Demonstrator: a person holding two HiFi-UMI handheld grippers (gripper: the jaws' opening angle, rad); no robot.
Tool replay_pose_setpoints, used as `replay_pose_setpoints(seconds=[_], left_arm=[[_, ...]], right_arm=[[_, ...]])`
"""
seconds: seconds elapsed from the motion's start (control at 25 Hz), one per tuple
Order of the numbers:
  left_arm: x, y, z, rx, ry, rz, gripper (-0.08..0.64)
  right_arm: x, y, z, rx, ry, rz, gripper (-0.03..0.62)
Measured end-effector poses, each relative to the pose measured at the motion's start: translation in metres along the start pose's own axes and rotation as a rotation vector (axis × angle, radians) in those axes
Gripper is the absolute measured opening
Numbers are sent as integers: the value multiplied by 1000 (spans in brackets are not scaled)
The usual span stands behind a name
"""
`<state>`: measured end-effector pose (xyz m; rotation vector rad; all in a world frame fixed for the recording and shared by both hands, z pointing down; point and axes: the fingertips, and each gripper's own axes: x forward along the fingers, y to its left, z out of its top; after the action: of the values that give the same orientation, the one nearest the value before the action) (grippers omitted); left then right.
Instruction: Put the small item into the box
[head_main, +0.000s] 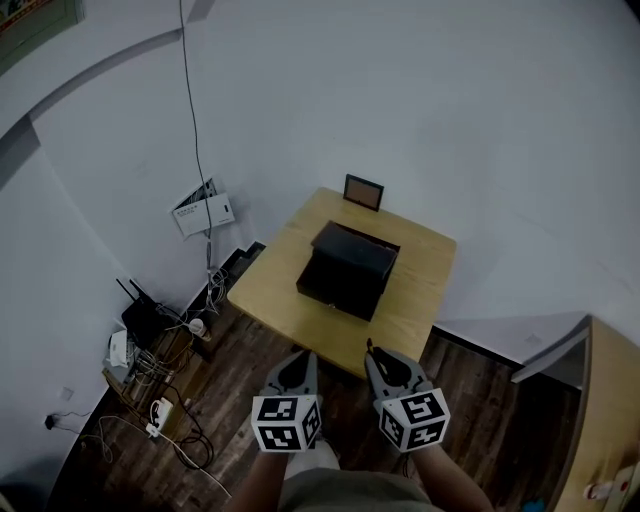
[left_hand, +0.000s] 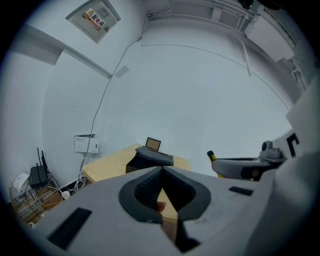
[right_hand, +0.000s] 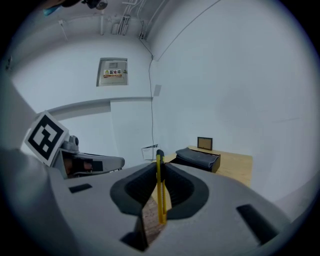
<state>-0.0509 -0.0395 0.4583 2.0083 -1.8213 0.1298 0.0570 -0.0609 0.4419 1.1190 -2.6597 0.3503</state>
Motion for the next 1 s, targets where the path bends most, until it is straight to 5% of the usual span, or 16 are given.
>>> replay_pose_setpoints(seconds=[0.6, 1.0], left_arm=[[96, 72, 33, 37, 88, -116, 2], [142, 89, 19, 33, 163, -130, 2]], right_arm=[[119, -26, 29, 8, 20, -111, 40], [172, -61, 16, 11, 76, -140, 40]])
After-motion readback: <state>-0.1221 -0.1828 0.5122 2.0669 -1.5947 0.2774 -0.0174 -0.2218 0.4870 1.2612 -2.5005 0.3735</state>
